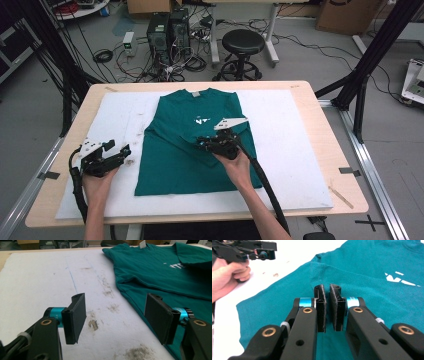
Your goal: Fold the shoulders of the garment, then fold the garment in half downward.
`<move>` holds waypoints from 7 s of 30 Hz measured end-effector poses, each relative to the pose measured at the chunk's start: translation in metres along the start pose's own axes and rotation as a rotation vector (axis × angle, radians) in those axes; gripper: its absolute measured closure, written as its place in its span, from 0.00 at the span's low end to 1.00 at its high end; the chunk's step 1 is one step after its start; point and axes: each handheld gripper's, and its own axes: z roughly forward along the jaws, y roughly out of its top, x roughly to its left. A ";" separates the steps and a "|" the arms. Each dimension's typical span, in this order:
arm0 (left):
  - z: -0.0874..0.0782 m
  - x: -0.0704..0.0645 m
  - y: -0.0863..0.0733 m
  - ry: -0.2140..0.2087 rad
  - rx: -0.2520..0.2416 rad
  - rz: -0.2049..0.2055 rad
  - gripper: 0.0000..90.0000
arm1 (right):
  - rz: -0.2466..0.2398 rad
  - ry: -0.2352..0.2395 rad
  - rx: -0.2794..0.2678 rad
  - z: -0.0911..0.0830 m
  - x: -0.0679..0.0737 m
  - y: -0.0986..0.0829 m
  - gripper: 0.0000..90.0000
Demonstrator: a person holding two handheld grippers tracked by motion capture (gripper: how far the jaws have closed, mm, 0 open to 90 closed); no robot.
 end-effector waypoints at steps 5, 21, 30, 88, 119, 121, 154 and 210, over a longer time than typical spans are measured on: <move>0.000 0.000 0.000 -0.001 0.001 0.002 0.38 | -0.010 0.019 0.015 0.009 0.005 -0.002 0.95; 0.000 0.000 0.000 -0.002 0.001 0.001 0.38 | -0.014 0.041 0.104 0.035 0.012 -0.010 0.87; 0.000 0.000 0.000 -0.003 -0.002 0.000 0.38 | 0.023 0.015 0.100 0.025 0.009 -0.009 0.49; 0.002 -0.006 0.001 0.025 0.023 0.044 0.35 | 0.191 -0.511 -0.091 -0.147 -0.090 -0.104 0.27; 0.012 -0.040 0.017 -0.108 0.246 0.014 0.43 | 0.159 -0.483 -0.091 -0.145 -0.083 -0.102 0.28; 0.016 -0.045 0.017 -0.099 0.297 0.033 0.46 | 0.150 -0.483 -0.085 -0.143 -0.082 -0.102 0.28; 0.031 -0.067 0.009 -0.055 0.362 0.106 0.71 | 0.100 -0.487 0.081 -0.112 -0.070 -0.094 0.34; 0.024 -0.063 0.006 -0.155 0.340 0.082 0.97 | 0.101 -0.380 0.161 -0.090 -0.060 -0.090 0.99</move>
